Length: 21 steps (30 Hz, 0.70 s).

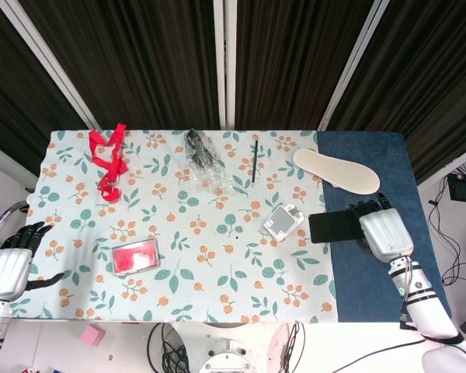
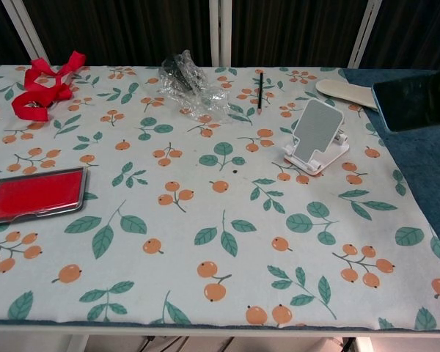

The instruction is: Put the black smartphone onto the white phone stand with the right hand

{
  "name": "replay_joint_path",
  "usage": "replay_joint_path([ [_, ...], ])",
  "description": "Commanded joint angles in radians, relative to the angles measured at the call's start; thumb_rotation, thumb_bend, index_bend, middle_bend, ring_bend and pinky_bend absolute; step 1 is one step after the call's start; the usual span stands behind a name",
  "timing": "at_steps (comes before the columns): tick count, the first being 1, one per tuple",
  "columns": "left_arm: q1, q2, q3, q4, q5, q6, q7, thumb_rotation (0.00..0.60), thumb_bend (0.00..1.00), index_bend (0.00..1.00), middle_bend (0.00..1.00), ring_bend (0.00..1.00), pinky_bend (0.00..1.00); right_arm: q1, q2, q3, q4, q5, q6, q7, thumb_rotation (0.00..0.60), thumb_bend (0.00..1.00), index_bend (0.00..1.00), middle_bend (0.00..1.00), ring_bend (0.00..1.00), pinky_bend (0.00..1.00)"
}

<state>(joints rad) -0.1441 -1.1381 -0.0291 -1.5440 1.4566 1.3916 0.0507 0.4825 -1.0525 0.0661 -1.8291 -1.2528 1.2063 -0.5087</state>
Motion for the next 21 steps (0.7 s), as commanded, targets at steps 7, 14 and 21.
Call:
replay_joint_path([
  [7,0.001,-0.007,-0.001,0.002,0.001,0.003,-0.007,0.485,0.00,0.13,0.11,0.11,0.25,0.196,0.133,0.112,-0.126,0.090,-0.128,-0.406,0.600,0.35,0.55,0.46,0.47,0.13],
  [14,0.001,-0.003,-0.001,0.005,0.005,0.003,-0.021,0.485,0.00,0.13,0.11,0.10,0.25,0.388,0.131,0.113,-0.141,0.305,-0.265,-0.712,0.600,0.35,0.56,0.44,0.47,0.15],
  [21,0.002,-0.004,-0.002,0.008,0.002,0.004,-0.032,0.482,0.00,0.13,0.11,0.10,0.25,0.565,0.116,0.060,-0.184,0.528,-0.290,-0.960,0.600,0.35,0.56,0.44,0.47,0.16],
])
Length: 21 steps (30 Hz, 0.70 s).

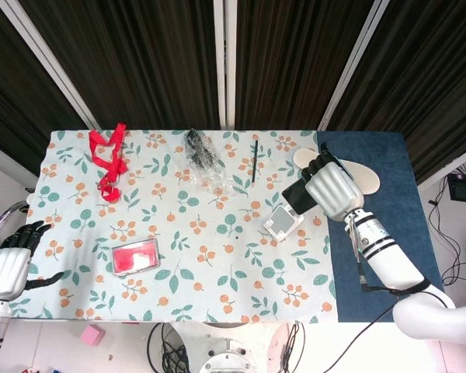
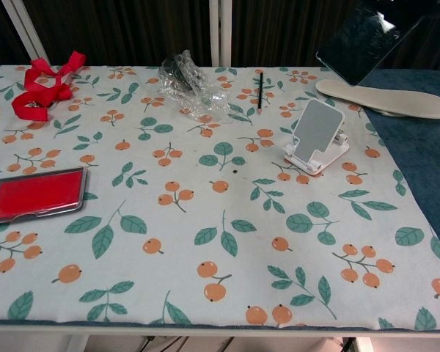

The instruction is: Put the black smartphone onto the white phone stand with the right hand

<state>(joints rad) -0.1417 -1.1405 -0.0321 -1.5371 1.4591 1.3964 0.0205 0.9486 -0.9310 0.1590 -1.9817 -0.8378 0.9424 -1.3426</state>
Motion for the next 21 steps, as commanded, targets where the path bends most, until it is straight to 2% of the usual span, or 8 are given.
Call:
replay_joint_path([
  [1,0.000,-0.004,0.001,0.004,-0.001,-0.003,-0.004,0.485,0.00,0.13,0.11,0.10,0.25,0.129,-0.010,-0.047,-0.041,0.148,-0.020,-0.167,0.600,0.35,0.56,0.44,0.47,0.16],
  [10,0.002,-0.010,0.000,0.020,0.001,0.001,-0.020,0.485,0.00,0.13,0.11,0.10,0.25,0.287,-0.081,-0.144,-0.117,0.345,0.095,-0.360,0.600,0.36,0.56,0.44,0.47,0.17],
  [17,0.010,-0.020,0.001,0.041,0.009,0.017,-0.039,0.485,0.00,0.13,0.11,0.11,0.25,0.330,-0.219,-0.178,-0.150,0.431,0.308,-0.425,0.600,0.31,0.55,0.44,0.47,0.19],
  [21,0.011,-0.019,0.002,0.045,0.012,0.018,-0.046,0.482,0.00,0.13,0.11,0.10,0.25,0.359,-0.280,-0.189,-0.154,0.478,0.376,-0.471,0.600,0.31,0.55,0.44,0.47,0.18],
])
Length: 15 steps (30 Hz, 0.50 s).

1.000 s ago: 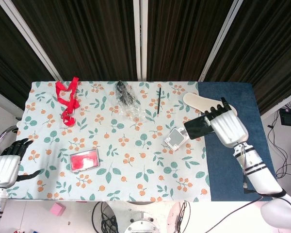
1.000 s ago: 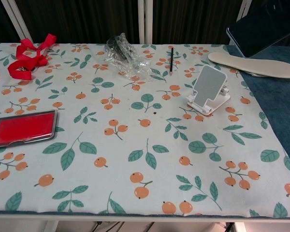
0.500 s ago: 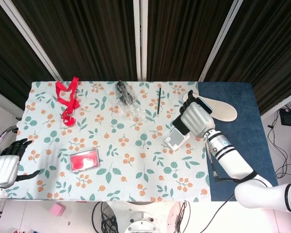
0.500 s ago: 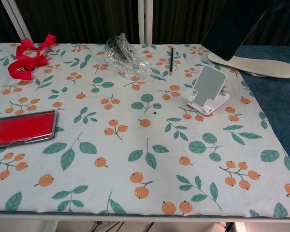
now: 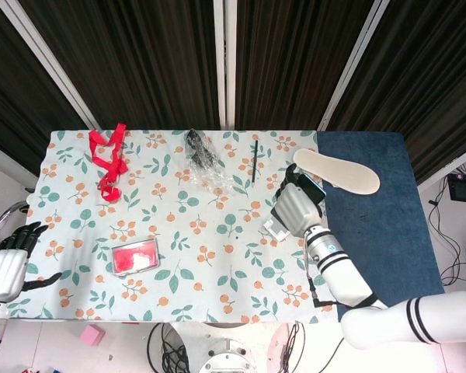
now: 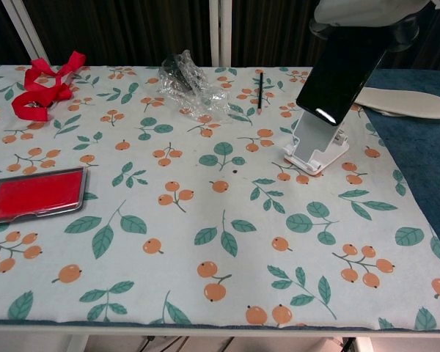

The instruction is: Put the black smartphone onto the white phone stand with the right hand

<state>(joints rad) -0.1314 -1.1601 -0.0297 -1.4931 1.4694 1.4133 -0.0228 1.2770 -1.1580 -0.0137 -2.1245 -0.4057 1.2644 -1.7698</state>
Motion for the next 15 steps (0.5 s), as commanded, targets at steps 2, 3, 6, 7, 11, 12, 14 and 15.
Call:
replay_joint_path([
  [2,0.001,0.000,0.000,0.002,0.003,0.004,-0.005,0.483,0.00,0.13,0.11,0.11,0.25,0.050,-0.081,-0.022,-0.009,0.063,0.079,-0.072,0.600,0.31,0.55,0.44,0.47,0.18],
  [3,0.002,0.000,0.000,0.002,0.004,0.005,-0.006,0.487,0.00,0.13,0.11,0.11,0.25,0.056,-0.092,-0.025,-0.008,0.068,0.088,-0.081,0.600,0.31,0.55,0.44,0.47,0.18],
  [6,0.003,-0.001,0.000,0.004,0.004,0.006,-0.009,0.487,0.00,0.13,0.11,0.10,0.25,0.073,-0.128,-0.031,-0.006,0.090,0.129,-0.106,0.600,0.31,0.55,0.44,0.47,0.17],
  [7,0.003,-0.002,0.000,0.005,0.004,0.006,-0.011,0.485,0.00,0.13,0.11,0.10,0.25,0.078,-0.138,-0.035,-0.005,0.094,0.141,-0.114,0.600,0.31,0.55,0.44,0.47,0.17],
  [11,0.004,-0.004,0.002,0.011,0.006,0.004,-0.016,0.485,0.00,0.13,0.11,0.11,0.25,0.092,-0.170,-0.054,0.011,0.096,0.175,-0.138,0.600,0.31,0.55,0.43,0.47,0.17],
  [12,0.004,-0.004,0.002,0.013,0.006,0.004,-0.017,0.485,0.00,0.13,0.11,0.11,0.25,0.094,-0.174,-0.057,0.017,0.094,0.176,-0.139,0.600,0.31,0.55,0.43,0.47,0.17],
  [14,0.004,-0.005,0.002,0.015,0.006,0.005,-0.020,0.485,0.00,0.13,0.11,0.11,0.25,0.098,-0.181,-0.065,0.027,0.089,0.177,-0.142,0.600,0.31,0.55,0.43,0.47,0.17],
  [15,0.005,-0.005,0.002,0.016,0.007,0.005,-0.021,0.485,0.00,0.13,0.11,0.11,0.25,0.101,-0.184,-0.072,0.034,0.085,0.177,-0.145,0.600,0.31,0.55,0.43,0.47,0.17],
])
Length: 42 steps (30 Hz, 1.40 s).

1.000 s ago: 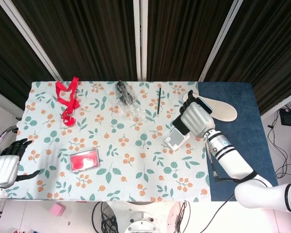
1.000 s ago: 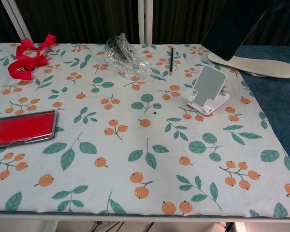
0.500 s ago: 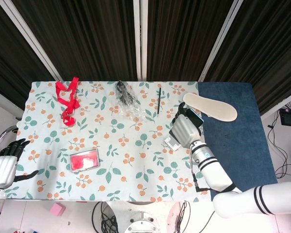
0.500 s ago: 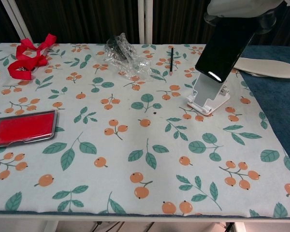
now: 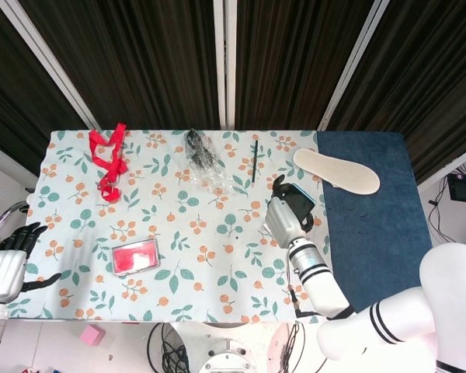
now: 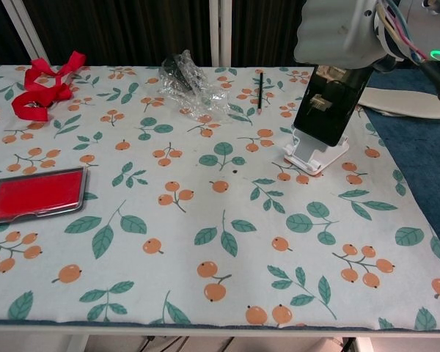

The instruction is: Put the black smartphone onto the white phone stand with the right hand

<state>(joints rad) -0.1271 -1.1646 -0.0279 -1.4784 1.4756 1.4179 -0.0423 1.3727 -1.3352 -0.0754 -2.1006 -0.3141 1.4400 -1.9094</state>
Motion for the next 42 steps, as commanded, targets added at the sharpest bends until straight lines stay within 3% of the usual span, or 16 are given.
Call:
replay_joint_path([
  [1,0.001,-0.001,0.001,0.003,0.001,0.001,-0.003,0.487,0.00,0.13,0.11,0.10,0.25,0.006,-0.011,-0.015,0.016,-0.008,0.001,-0.007,0.600,0.31,0.55,0.43,0.47,0.17],
  [15,0.003,-0.011,0.003,0.015,0.003,-0.001,-0.014,0.482,0.00,0.13,0.11,0.10,0.25,0.001,-0.110,-0.045,0.090,-0.031,0.052,-0.014,0.600,0.31,0.55,0.42,0.47,0.17],
  [42,0.007,-0.016,0.005,0.030,0.003,-0.003,-0.025,0.482,0.00,0.13,0.11,0.10,0.25,-0.026,-0.206,-0.064,0.163,-0.037,0.094,-0.041,0.600,0.31,0.53,0.40,0.46,0.17],
])
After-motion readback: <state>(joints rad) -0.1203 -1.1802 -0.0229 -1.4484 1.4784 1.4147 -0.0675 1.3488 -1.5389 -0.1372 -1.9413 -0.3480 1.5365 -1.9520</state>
